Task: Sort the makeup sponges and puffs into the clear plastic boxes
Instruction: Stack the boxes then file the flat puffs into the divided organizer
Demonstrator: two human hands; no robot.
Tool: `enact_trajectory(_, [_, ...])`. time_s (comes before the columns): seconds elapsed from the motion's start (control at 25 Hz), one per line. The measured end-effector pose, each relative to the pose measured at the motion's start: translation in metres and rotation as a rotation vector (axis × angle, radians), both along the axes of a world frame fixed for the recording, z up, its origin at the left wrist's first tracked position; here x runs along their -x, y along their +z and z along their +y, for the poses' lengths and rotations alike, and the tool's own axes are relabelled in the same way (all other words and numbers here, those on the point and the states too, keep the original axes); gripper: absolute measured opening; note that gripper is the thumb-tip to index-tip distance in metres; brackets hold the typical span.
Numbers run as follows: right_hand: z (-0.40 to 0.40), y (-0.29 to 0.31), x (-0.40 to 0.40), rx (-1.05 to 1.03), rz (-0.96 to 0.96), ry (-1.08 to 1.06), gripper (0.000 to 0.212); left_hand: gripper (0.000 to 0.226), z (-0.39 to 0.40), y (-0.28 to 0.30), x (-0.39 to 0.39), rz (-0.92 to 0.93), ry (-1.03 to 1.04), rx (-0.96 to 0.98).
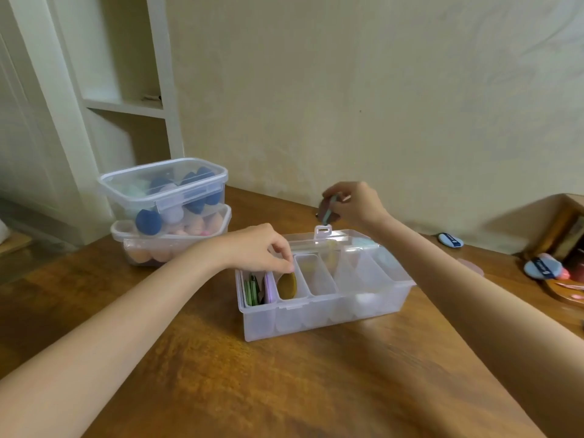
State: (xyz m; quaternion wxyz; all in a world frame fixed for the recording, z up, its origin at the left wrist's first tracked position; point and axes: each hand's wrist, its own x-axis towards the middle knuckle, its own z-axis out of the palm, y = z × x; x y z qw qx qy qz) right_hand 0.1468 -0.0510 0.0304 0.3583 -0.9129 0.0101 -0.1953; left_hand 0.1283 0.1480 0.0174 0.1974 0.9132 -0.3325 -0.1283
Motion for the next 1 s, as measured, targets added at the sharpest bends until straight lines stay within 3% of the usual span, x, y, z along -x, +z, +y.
enact_trajectory(0.16, [0.037,0.017,0.058,0.099,-0.002,0.155,0.021,0.032,-0.005,0.001,0.024,-0.105,0.120,-0.027])
enact_trajectory(0.36, [0.051,0.003,0.096,0.068,-0.016,0.112,0.019,0.036,-0.020,-0.009,0.047,-0.179,0.250,-0.206])
enact_trajectory(0.68, [0.054,-0.020,0.105,-0.064,-0.101,0.064,0.027,0.034,-0.017,-0.007,0.049,-0.163,0.247,-0.091])
enact_trajectory(0.8, [0.065,-0.024,0.105,0.078,-0.100,0.105,0.019,0.027,-0.010,-0.006,0.042,-0.128,0.231,-0.094])
enact_trajectory(0.96, [0.074,-0.030,0.101,0.524,-0.142,0.111,0.005,0.026,-0.005,-0.004,0.035,-0.110,0.200,-0.078])
enact_trajectory(1.0, [0.075,-0.032,0.100,0.593,-0.143,0.123,0.011,0.025,-0.006,-0.005,0.035,-0.115,0.204,-0.091])
